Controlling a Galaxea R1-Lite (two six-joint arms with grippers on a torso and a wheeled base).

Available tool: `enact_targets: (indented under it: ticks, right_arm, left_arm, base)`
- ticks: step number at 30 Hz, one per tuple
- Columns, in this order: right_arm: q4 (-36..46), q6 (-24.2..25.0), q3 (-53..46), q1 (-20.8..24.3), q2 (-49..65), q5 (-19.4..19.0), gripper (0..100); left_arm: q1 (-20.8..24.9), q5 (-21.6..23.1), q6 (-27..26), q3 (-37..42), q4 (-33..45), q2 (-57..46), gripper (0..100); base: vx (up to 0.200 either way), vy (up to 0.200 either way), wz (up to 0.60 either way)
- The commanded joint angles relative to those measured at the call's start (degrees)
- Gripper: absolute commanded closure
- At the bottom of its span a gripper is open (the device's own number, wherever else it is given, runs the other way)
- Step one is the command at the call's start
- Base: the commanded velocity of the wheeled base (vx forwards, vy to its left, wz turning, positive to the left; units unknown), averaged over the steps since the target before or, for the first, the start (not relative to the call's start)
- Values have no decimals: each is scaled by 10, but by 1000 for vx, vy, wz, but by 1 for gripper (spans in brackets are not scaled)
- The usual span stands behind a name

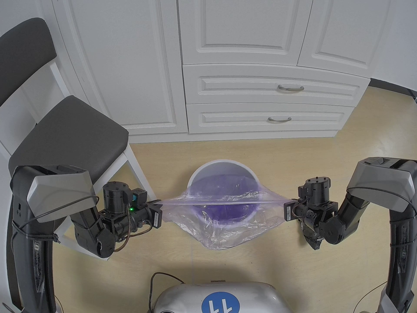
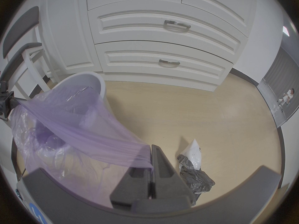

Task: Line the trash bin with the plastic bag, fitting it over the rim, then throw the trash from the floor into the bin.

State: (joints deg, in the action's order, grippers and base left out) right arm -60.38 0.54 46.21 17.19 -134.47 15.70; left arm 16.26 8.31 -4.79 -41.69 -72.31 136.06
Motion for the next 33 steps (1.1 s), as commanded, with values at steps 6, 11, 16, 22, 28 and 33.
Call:
enact_targets:
  ticks: [6, 11, 16, 22, 28, 33]
  right_arm:
    - [-38, 0, 11, -1, -10, 7, 100]
    - [-46, 3, 24, 6, -33, 11, 100]
    - [-121, 1, 60, 5, -77, 22, 100]
    - [-132, 0, 56, -5, -71, 21, 100]
    - [-133, -33, 1, -6, -30, 12, 0]
    - [-143, -35, -38, -5, -1, -20, 0]
  left_arm:
    - [-7, 22, -1, 3, -44, 23, 100]
    - [23, 14, 6, -22, -72, 70, 100]
    - [49, -59, 20, -95, -138, 138, 100]
    - [87, -144, 83, -156, -147, 142, 100]
    - [94, -150, 84, -146, -154, 99, 100]
    - [92, -150, 84, -132, -154, 81, 100]
  base:
    - [0, 0, 0]
    - [0, 0, 0]
    - [0, 0, 0]
    - [0, 0, 0]
    - [0, 0, 0]
    - [0, 0, 0]
